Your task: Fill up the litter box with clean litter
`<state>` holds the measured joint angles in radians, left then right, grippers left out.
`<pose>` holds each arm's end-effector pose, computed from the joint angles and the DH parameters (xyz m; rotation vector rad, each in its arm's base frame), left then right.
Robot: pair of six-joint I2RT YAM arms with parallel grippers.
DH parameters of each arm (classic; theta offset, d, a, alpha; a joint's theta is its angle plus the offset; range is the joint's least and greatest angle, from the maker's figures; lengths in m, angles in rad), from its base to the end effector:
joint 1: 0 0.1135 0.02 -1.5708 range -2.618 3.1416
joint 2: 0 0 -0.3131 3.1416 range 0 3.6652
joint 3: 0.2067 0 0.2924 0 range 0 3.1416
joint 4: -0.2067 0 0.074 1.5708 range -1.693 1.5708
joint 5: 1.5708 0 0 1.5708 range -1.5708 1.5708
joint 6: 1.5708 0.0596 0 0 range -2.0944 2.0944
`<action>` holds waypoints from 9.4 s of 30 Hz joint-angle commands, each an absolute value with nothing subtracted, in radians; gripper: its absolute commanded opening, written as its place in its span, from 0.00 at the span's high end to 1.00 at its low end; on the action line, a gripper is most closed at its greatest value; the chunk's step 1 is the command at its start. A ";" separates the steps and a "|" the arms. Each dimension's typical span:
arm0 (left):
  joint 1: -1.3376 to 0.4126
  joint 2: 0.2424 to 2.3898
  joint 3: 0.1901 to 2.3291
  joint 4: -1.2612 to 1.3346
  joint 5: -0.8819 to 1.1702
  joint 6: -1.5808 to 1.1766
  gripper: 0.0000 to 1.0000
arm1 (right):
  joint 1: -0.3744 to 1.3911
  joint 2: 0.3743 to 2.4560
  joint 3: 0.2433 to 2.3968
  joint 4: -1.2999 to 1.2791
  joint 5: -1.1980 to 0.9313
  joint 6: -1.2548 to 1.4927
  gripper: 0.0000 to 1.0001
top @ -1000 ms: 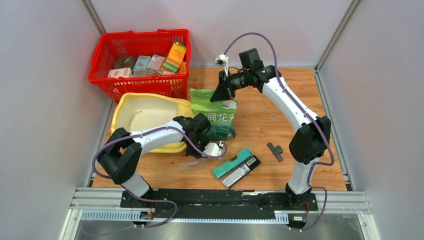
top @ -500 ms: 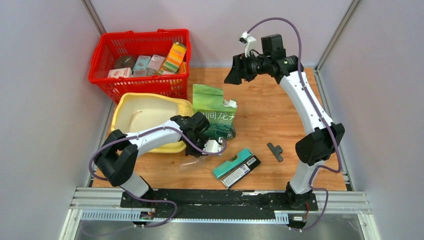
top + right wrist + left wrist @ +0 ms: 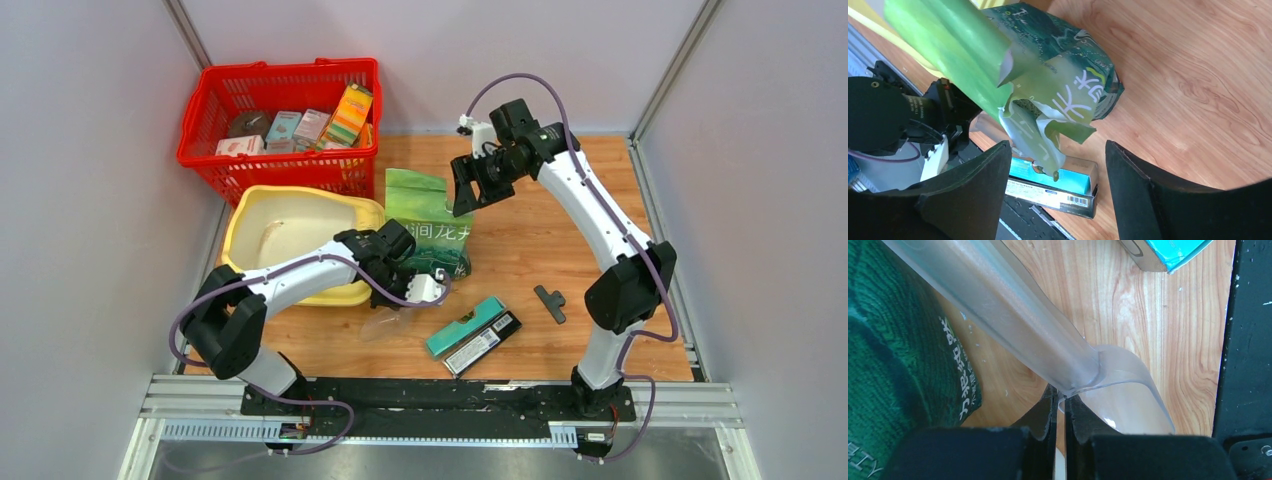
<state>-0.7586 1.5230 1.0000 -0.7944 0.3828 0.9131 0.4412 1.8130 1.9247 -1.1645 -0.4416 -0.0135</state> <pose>0.2136 -0.2331 0.2101 2.1360 1.8369 -0.5164 0.3835 0.2093 0.3979 -0.7473 2.5343 0.7268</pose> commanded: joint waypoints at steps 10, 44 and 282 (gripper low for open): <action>-0.746 1.457 0.980 -0.785 0.387 0.903 1.00 | 0.416 1.832 2.002 -1.161 -0.555 0.067 0.32; -0.736 1.479 0.992 -0.816 0.405 0.897 1.00 | 0.394 1.876 1.968 -1.129 -0.525 0.176 0.45; -0.505 1.615 1.908 -0.365 0.526 0.192 1.00 | 0.449 1.589 1.709 -0.715 -0.127 0.173 1.00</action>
